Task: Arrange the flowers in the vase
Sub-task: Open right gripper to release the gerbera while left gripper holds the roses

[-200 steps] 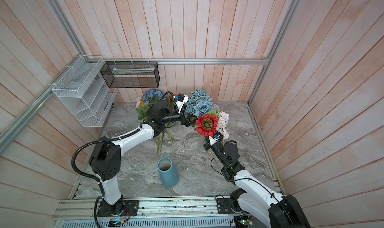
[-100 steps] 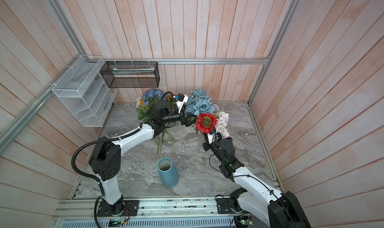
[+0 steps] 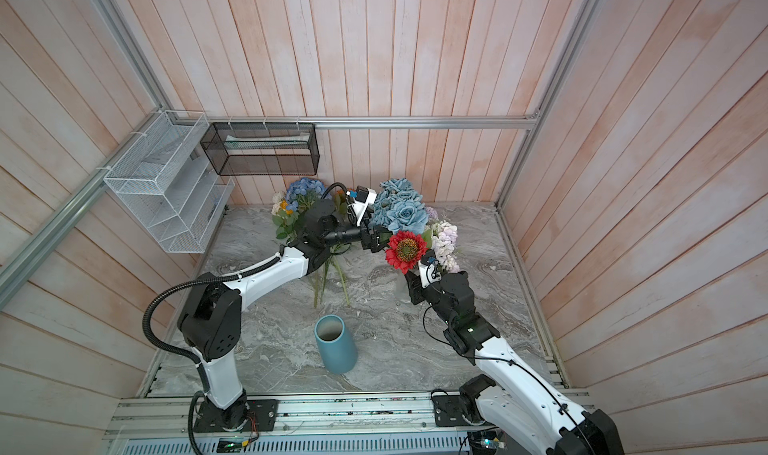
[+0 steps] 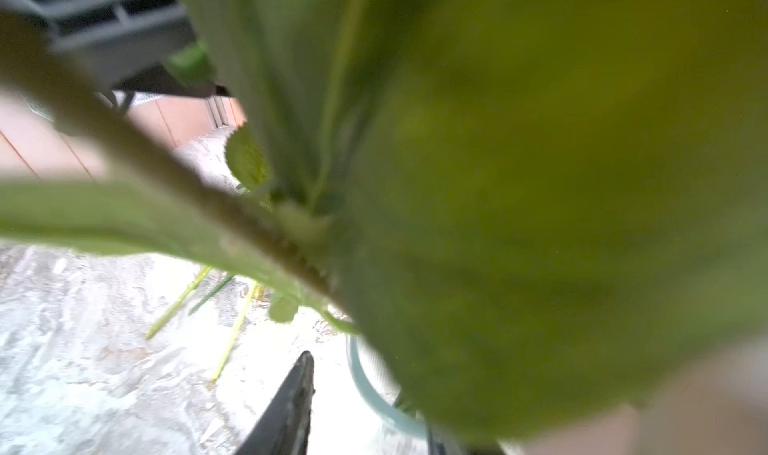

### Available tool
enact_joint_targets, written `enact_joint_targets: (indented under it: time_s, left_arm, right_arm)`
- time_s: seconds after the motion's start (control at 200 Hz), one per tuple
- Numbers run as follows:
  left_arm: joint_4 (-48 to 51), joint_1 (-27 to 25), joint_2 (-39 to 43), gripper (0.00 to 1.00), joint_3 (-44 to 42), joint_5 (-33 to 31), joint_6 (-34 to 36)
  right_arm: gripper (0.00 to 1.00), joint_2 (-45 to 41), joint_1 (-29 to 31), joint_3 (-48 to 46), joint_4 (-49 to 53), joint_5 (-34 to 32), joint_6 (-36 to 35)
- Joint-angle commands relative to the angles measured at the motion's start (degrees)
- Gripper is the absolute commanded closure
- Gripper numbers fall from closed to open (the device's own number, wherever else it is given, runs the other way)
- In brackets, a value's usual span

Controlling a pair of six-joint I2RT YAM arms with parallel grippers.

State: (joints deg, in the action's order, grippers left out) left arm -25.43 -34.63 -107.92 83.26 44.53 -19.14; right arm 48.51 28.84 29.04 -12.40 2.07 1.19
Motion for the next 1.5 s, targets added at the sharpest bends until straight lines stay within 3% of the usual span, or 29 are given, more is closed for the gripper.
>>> enact_joint_targets:
  time_s: [0.0, 0.245, 0.455, 0.54, 0.665, 0.815, 1.02, 1.26, 1.495]
  left_arm:
    - [-1.4, -0.2, 1.2, 0.0, 0.5, 0.2, -0.1]
    - [-0.8, -0.2, 1.3, 0.0, 0.6, -0.2, 0.1]
    - [-0.5, -0.2, 1.4, 0.0, 0.7, -0.2, 0.2]
    - [-0.4, -0.2, 1.5, 0.0, 0.6, -0.2, 0.2]
    - [-0.1, -0.2, 1.6, 0.0, 0.7, -0.3, 0.5]
    - [-0.2, -0.2, 1.5, 0.0, 0.7, -0.1, 0.5]
    - [-0.5, -0.2, 1.5, 0.0, 0.4, -0.1, 0.0]
    - [-0.4, -0.2, 2.1, 0.0, -0.3, -0.7, -0.1]
    - [0.1, -0.1, 2.2, 0.0, -0.8, -3.1, -0.4]
  right_arm:
    - [0.57, -3.1, 0.3, 2.3, 4.8, 1.9, 1.9]
    - [0.56, -6.8, 2.3, 4.0, 0.9, 1.5, -0.2]
    - [0.57, -2.9, 4.4, 3.1, -7.2, 1.2, -3.4]
    - [0.64, 0.1, 5.3, 3.0, -10.0, -1.3, -4.5]
    - [0.84, 3.0, 5.4, 2.8, -11.8, -7.6, -4.7]
    - [0.87, 4.3, 5.3, 0.8, -11.9, -13.0, -4.9]
    - [0.89, 4.5, 5.1, -3.4, -12.9, -13.5, -2.5]
    - [0.83, 0.3, 5.1, -4.0, -9.3, -10.2, -0.9]
    - [0.6, -8.4, 5.1, -1.1, 1.2, -6.9, 1.5]
